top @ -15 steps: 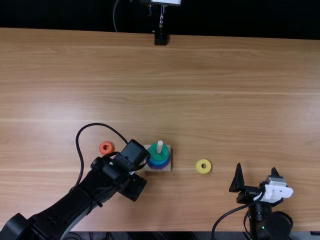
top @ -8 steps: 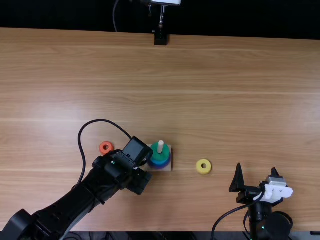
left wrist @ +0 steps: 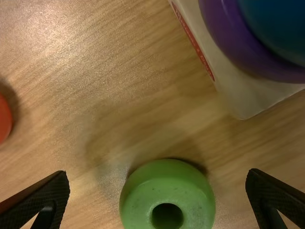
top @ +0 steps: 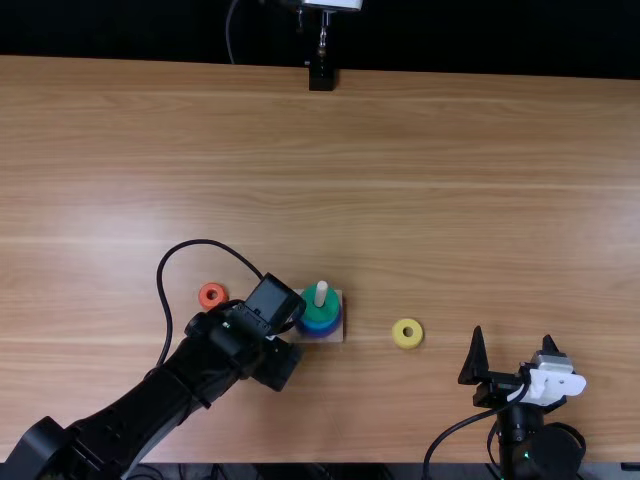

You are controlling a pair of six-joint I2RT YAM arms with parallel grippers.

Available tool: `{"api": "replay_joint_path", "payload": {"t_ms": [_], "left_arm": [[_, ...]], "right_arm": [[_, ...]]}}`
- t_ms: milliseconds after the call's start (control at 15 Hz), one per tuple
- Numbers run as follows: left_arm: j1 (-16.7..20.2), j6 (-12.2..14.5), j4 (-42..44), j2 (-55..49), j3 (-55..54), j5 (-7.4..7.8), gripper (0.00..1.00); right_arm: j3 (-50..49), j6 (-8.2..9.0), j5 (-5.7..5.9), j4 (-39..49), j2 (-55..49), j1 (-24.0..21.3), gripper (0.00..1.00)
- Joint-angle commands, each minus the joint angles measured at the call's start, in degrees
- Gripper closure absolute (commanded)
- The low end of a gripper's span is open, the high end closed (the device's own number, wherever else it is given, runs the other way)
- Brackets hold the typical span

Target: Build the Hanoi tower: stack the rings onto the peg from bottom to top in this color order: purple, dark blue, light blue, dark green, light green, yellow, orange.

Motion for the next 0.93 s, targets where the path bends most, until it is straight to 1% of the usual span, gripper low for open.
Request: {"api": "replay_joint_path", "payload": {"t_ms": [0,67,467,533,600,667,867], "left_arm": [[0.4,-0.3,-0.5,0.2,-2.6,-0.01,0.0],[0.5,-0.6,-0.4,-0.1,-3.3,-0.01,0.0],[0.5,-0.5,-0.4,-0.4,-3.7,-0.11,0.0],[0.4,-0.4,-0.1,-0.4,-3.8,-0.22,0.35],[0.3,-0.4,0.2,-0.4,-3.9,-0.85,0.87],[0.2,-0.4,0.3,-0.5,-3.9,-0.96,1.0],[0.2,-0.4,-0.8,-0.9,-3.4,-1.17,1.0]], "right_arm": [[-2.8,0.19,0.76,-3.5,-0.4,-0.1,0.0],[-2.8,0.19,0.76,-3.5,-0.4,-0.1,0.0],[-2.8,0.19,0.76,-3.5,-0.4,-0.1,0.0],[-2.8,0.19,0.76,-3.5,-0.4,-0.1,0.0],[-2.8,0.19,0.76,-3.5,-0.4,-0.1,0.0],[-2.8,0.19,0.76,-3.5,-0.4,-0.1,0.0],[-2.8,0.19,0.76,-3.5,-0.4,-0.1,0.0]]}}
